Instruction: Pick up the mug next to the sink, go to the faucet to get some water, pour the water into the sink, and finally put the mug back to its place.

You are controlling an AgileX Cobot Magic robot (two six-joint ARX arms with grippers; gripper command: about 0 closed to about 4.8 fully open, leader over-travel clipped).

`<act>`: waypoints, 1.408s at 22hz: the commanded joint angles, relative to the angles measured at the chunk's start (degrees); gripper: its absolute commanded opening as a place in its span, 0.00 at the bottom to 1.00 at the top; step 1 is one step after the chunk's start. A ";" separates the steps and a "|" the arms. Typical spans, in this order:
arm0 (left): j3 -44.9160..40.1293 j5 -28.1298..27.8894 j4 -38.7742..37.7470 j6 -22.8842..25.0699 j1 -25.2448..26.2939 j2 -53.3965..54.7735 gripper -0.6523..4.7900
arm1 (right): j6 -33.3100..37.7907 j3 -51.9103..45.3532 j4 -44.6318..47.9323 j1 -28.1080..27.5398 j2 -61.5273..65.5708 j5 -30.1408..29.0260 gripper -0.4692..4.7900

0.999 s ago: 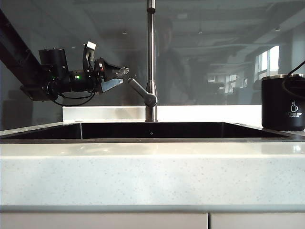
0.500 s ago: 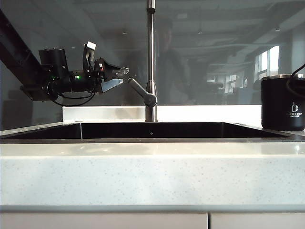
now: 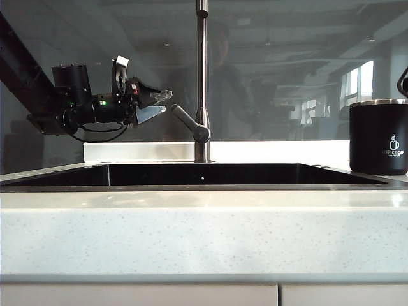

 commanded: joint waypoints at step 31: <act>-0.04 2.21 30.36 -38.86 2.19 -8.44 0.12 | 2.10 -6.73 -55.71 7.69 -67.43 -4.66 0.08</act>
